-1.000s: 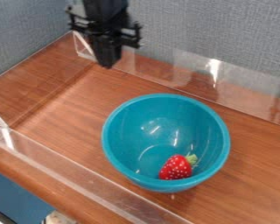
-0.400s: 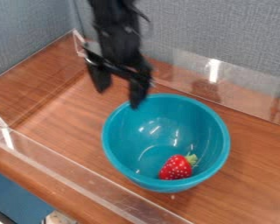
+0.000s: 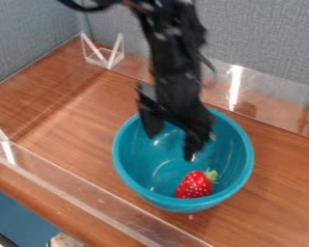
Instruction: Remove the strawberry from inside the blue bowl and put it on the table
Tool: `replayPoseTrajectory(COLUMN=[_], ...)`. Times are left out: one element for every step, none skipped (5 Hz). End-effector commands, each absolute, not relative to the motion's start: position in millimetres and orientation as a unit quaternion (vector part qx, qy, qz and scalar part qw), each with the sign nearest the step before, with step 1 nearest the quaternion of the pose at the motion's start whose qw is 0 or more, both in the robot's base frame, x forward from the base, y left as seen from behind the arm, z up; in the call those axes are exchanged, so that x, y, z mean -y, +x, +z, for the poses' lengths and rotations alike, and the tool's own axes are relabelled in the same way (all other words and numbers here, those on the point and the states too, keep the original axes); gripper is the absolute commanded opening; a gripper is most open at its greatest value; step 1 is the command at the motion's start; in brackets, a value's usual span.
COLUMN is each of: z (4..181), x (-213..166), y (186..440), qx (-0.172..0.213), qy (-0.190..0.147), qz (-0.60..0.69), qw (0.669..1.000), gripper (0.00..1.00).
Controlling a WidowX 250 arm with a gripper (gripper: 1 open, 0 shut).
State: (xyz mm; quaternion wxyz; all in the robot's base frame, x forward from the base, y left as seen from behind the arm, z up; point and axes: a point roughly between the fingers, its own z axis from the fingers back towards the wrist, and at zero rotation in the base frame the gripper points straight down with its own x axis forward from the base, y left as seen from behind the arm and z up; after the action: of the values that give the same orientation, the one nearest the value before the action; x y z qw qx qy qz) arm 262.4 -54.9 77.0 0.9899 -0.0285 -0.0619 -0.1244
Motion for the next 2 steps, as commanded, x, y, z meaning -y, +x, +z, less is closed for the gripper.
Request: replayPoseTrajectory(z=[69.4,55.8], x=[63.0,66.4], y=[267.6,268.7], qx=[0.069,0.061], qy=[-0.029,-0.028], qz=[-0.126,-0.127], qw=[0.989,0.99], gripper=[1.0,1.0])
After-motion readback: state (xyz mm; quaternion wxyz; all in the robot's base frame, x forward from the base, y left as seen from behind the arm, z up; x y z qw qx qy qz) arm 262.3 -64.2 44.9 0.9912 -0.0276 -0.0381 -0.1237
